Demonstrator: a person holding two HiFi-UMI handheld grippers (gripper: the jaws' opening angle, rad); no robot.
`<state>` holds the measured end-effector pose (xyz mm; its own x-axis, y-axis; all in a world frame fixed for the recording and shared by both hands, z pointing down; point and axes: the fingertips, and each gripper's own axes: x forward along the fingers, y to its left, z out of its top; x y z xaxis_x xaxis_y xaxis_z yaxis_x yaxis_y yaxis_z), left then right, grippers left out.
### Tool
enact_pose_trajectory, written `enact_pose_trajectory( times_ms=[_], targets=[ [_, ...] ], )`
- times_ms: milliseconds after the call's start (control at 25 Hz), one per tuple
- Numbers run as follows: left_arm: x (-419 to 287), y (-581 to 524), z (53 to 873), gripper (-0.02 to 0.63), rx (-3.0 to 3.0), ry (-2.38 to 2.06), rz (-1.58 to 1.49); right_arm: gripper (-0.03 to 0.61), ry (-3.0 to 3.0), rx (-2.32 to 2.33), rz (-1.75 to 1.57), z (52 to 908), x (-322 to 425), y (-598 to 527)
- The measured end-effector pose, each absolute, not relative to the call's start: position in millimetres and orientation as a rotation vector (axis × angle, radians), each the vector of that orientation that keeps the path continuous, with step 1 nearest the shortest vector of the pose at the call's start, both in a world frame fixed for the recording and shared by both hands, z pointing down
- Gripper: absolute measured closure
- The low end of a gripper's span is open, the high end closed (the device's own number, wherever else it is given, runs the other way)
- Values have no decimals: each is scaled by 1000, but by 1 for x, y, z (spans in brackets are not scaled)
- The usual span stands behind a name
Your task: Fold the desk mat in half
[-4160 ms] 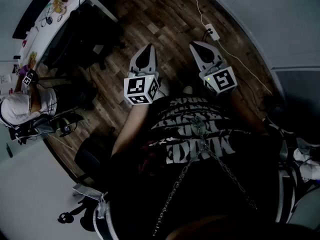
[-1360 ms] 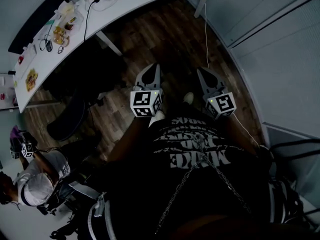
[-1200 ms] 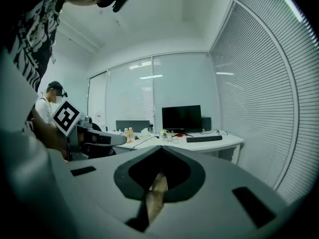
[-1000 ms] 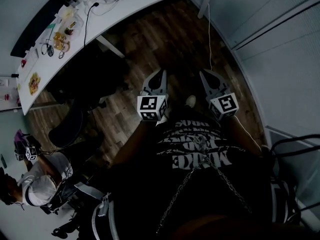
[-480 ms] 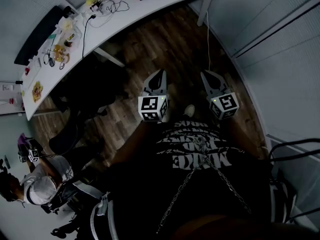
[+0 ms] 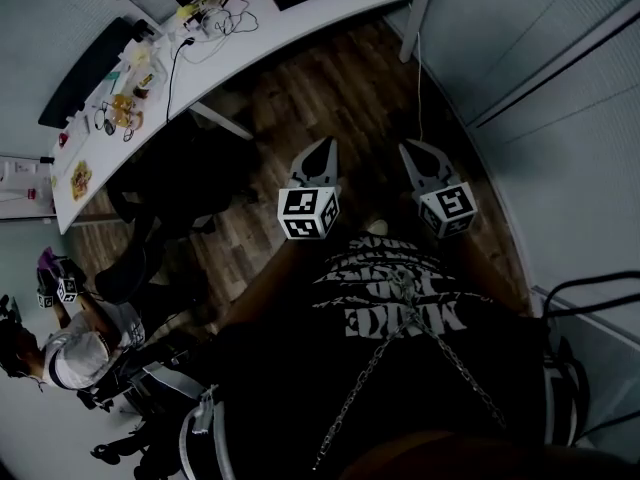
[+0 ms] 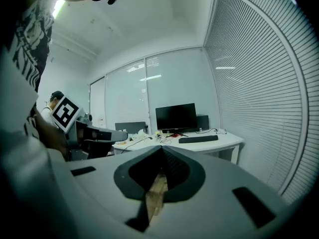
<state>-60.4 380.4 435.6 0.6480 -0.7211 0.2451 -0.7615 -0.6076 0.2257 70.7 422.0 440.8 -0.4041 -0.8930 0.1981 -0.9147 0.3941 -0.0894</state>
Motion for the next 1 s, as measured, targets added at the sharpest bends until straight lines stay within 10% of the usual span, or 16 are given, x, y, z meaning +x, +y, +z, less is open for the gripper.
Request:
enact_pose_trajectory(
  times_ms=[1000],
  targets=[
    [-78,158,441,607,2580,-1159,215,580,-2471,1663,316,438,52,210]
  ],
)
